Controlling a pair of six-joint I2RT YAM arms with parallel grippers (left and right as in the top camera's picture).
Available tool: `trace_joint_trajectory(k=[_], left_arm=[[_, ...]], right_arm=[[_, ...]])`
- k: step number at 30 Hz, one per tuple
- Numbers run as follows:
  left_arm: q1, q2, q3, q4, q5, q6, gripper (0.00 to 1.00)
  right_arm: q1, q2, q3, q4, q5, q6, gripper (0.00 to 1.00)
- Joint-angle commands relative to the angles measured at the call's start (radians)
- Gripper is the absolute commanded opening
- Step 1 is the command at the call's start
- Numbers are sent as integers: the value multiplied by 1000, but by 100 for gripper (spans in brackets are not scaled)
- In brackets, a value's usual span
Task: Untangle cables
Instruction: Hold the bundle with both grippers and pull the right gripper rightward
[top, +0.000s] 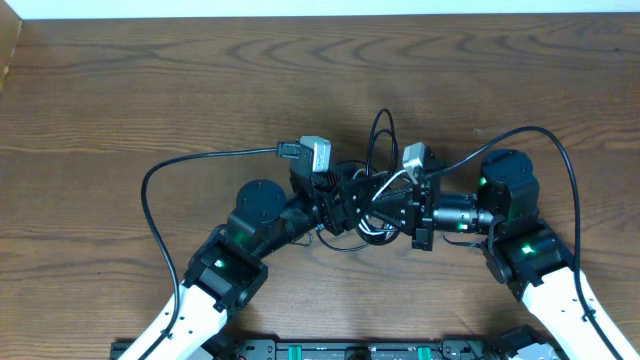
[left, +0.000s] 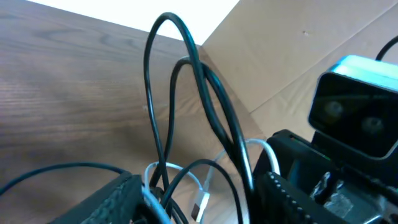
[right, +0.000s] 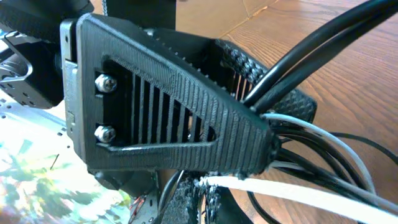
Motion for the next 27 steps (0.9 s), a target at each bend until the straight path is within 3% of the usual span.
trace_joint_trajectory(k=[1,11,27], left_arm=[[-2,0,29,-10,-8,16,70],[-2,-15,29,-21,-3,15,76],[-3,25,29,-80,-7,-50,78]], right_arm=[[-34,-3,19,6,-15,11,1],[-201,-3,19,-76,-32,11,1],[-146,-3,19,-71,-104,-92,1]])
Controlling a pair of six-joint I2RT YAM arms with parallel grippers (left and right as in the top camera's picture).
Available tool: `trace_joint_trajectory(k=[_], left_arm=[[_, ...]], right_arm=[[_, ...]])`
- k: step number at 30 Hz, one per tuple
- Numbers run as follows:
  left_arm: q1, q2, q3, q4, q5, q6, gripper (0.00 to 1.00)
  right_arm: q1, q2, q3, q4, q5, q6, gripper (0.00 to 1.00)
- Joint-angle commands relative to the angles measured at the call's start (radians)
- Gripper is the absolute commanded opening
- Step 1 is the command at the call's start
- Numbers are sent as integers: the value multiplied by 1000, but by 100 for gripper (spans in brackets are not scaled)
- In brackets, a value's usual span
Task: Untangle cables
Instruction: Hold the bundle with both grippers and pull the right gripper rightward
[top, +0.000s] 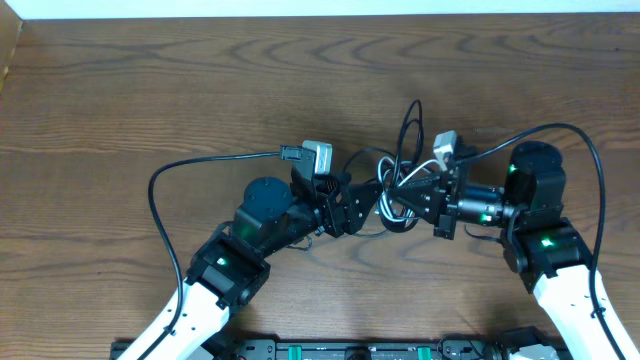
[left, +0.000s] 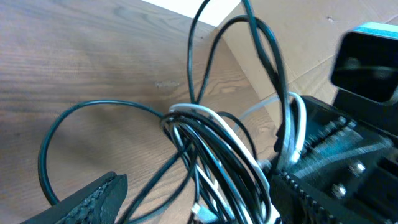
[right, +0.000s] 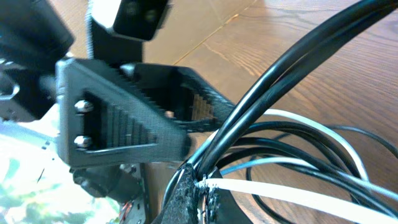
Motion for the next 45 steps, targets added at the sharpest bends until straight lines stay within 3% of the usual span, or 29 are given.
trace_joint_trajectory(k=[1,13,28,32,45], left_arm=[[-3,9,29,1,-5,-31,78],[-3,11,29,-21,-3,-42,78],[-3,39,29,-159,-6,-40,78],[-3,50,28,-187,-6,-41,70],[-3,50,27,-265,-6,-38,64]], right_arm=[[32,-4,19,-1,-33,-72,1],[109,-4,19,-14,35,-157,1],[109,-11,19,40,38,-118,1],[101,-13,19,48,50,-113,1],[76,-13,19,137,50,-33,1]])
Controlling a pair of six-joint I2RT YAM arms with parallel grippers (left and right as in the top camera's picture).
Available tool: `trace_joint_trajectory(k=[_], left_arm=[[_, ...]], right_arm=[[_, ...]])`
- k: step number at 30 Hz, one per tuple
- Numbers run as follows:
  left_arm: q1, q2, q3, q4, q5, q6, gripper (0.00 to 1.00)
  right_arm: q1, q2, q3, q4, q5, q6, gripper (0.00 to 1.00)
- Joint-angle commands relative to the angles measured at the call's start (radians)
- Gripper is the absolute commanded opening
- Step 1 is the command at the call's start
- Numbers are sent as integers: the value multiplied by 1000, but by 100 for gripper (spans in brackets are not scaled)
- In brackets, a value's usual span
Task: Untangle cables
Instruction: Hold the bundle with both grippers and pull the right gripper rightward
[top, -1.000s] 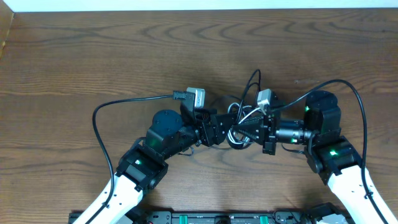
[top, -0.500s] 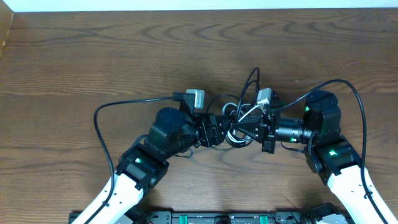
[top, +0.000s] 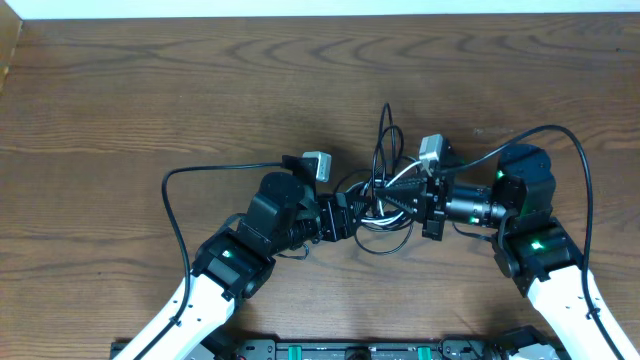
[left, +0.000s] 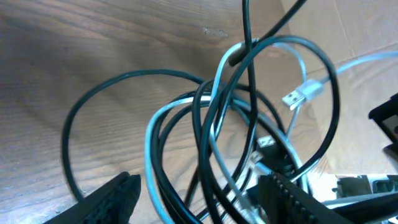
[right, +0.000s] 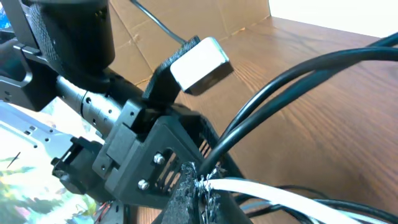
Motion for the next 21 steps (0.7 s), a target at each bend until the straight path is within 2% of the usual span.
trace_joint_trajectory(k=[1,5,8,17,21], left_arm=[[-3,2,0,-21,12,17,64],[-3,2,0,-55,12,17,63],[-3,2,-1,-72,12,17,59],[-3,2,-1,-76,13,17,59],[-3,2,-5,-79,12,18,59]], right_arm=[[-6,-14,21,35,-13,38,1],[-6,-14,21,74,-6,75,1],[-6,-14,21,107,-5,103,1],[-6,-14,21,117,39,146,1],[-7,-14,21,200,47,235,1]])
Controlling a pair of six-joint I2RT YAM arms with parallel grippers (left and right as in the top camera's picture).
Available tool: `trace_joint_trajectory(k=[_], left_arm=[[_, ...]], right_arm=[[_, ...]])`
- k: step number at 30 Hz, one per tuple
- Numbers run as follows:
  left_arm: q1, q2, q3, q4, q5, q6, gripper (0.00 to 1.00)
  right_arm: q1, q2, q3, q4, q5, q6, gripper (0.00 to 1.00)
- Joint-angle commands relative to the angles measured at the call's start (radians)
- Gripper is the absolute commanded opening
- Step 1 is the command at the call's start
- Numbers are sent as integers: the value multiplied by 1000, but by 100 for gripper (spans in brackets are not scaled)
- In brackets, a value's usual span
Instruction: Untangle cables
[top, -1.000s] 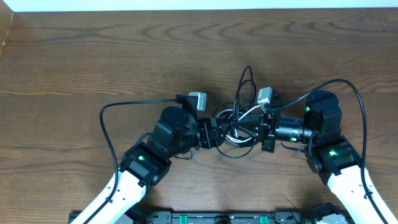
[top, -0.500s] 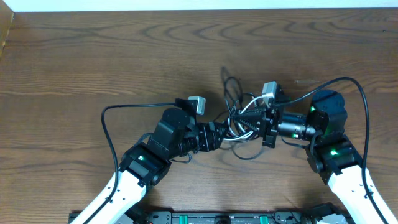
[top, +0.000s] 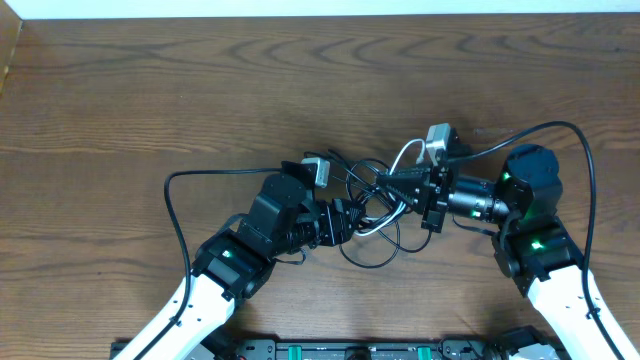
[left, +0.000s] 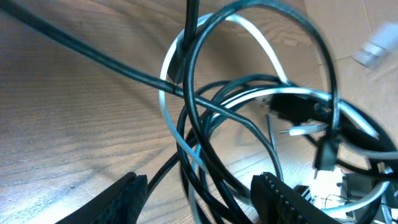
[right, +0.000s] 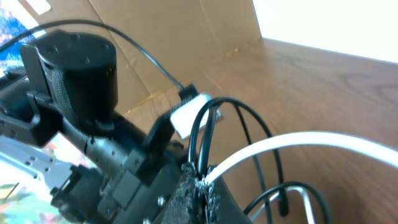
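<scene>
A tangle of black cables (top: 372, 243) and a white cable (top: 404, 155) lies at mid-table between both arms. My right gripper (top: 392, 181) points left and is shut on a black strand and the white cable (right: 292, 144), pinched at the fingertips (right: 200, 179). My left gripper (top: 349, 216) points right, low at the tangle's left side. Its jaws are open, with black loops (left: 208, 115) and a pale white strand (left: 164, 106) passing between the fingers (left: 127, 194). A black plug (left: 292, 107) lies inside the loops.
The wooden table (top: 150, 90) stretches around the tangle. The left arm's own camera lead (top: 172, 205) arcs out to the left, and the right arm's lead (top: 575, 150) arcs to the right. A cardboard wall (right: 168, 37) stands beyond the table edge.
The tall black loop that stood up behind the grippers is gone. A white loop now rises by my right gripper, and the black loops lie lower and wider. Both grippers stayed nearly in place.
First both grippers were pressed close together in the tangle, the right shut on strands. Then the right had moved rightward with the bundle, stretching it from the open left gripper. Later both were together again at mid-table, and now the loops have spread out.
</scene>
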Motion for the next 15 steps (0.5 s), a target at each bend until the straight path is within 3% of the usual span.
trace_joint_trajectory(k=[1,5,15], left_arm=[[-3,3,-6,-3,12,18,59],[-3,4,-8,-3,12,17,59],[-3,5,-8,-3,12,17,59]], right_arm=[[-5,-14,22,92,14,117,1],[-5,-14,22,189,23,211,1],[-5,-14,22,195,196,366,1]])
